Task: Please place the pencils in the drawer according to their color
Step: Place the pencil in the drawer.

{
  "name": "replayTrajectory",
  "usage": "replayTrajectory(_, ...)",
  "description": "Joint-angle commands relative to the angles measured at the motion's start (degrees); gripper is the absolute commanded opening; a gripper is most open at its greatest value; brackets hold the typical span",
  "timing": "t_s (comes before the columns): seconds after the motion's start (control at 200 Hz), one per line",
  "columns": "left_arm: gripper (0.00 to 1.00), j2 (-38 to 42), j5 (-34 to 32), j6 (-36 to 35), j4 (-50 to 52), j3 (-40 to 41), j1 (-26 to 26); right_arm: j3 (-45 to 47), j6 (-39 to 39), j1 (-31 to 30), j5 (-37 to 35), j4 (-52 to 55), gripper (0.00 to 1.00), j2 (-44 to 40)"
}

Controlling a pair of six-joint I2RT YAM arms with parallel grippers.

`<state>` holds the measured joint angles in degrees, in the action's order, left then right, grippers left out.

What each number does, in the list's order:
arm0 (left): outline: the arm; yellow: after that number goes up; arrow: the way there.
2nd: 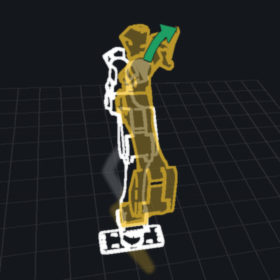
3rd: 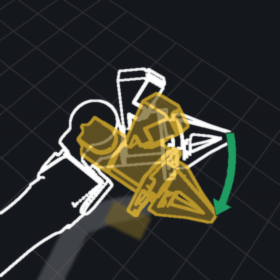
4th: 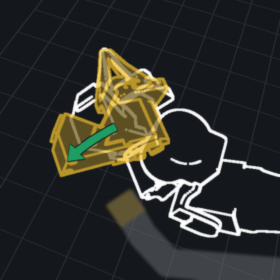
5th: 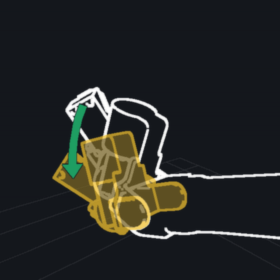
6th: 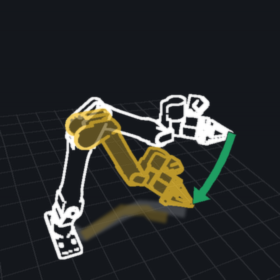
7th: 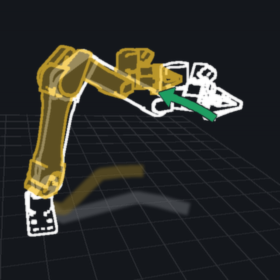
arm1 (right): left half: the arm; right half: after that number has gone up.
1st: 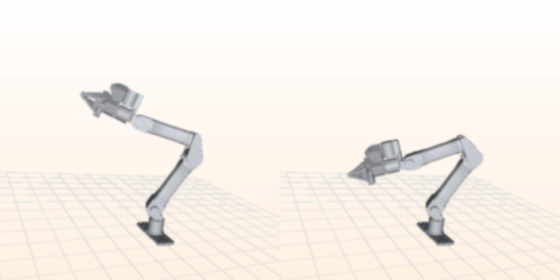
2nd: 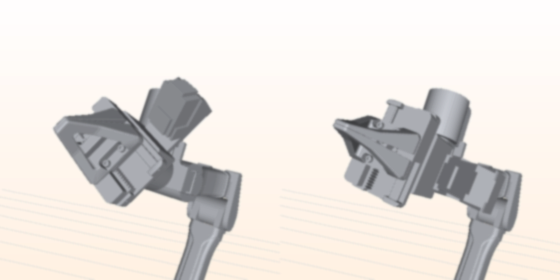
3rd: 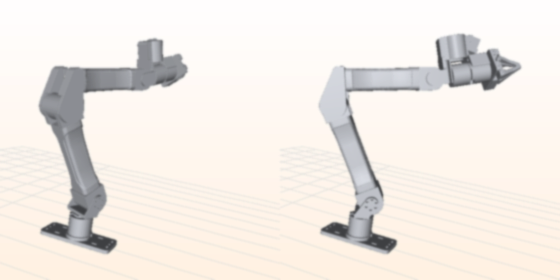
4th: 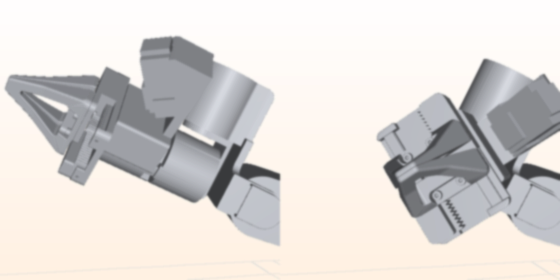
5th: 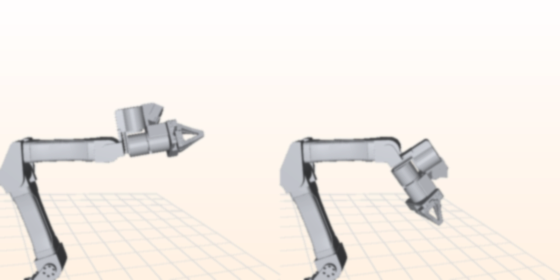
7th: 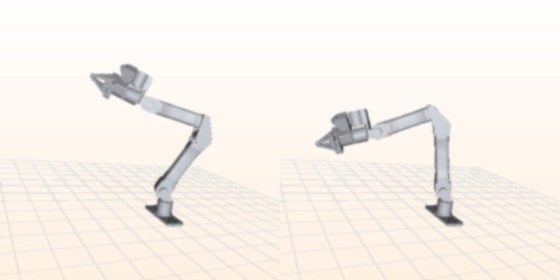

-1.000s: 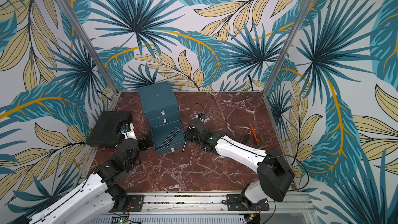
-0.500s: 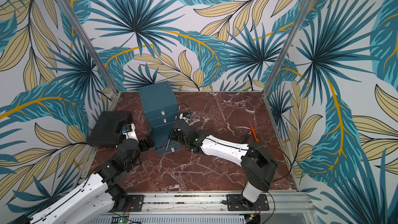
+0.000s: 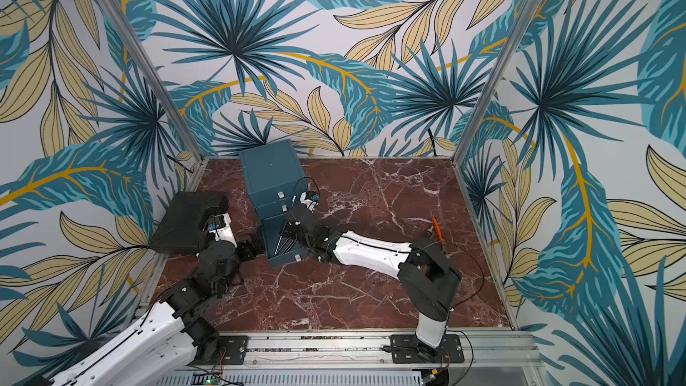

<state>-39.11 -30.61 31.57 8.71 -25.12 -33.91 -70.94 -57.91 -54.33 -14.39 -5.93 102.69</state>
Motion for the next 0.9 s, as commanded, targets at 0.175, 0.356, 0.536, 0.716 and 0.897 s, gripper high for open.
replayTrajectory(0.175, 1.0, 0.61, 0.84, 0.42, 1.14, 0.1, 0.35, -0.7, -2.77, -0.3, -2.48, -7.63, 0.0, 4.25)
replayTrajectory(0.356, 1.0, 2.12, 0.38, 0.6, 2.78, -0.01, 0.36, -2.03, -2.3, -0.33, -3.61, -8.18, 0.0, 6.26)
replayTrajectory(0.536, 1.0, 3.76, 0.38, 0.5, 4.31, -0.01, 0.38, -2.42, -3.33, -0.33, -4.0, -9.36, 0.0, 8.48)
replayTrajectory(0.716, 1.0, 4.48, 0.06, 0.42, 4.74, 0.27, 0.35, -4.25, -3.79, -0.3, -2.89, -8.74, 0.0, 10.9)
replayTrajectory(0.897, 1.0, 4.48, 0.46, 0.45, 4.83, -0.01, 0.34, -4.78, -3.79, -0.18, -2.6, -8.04, 0.0, 12.26)
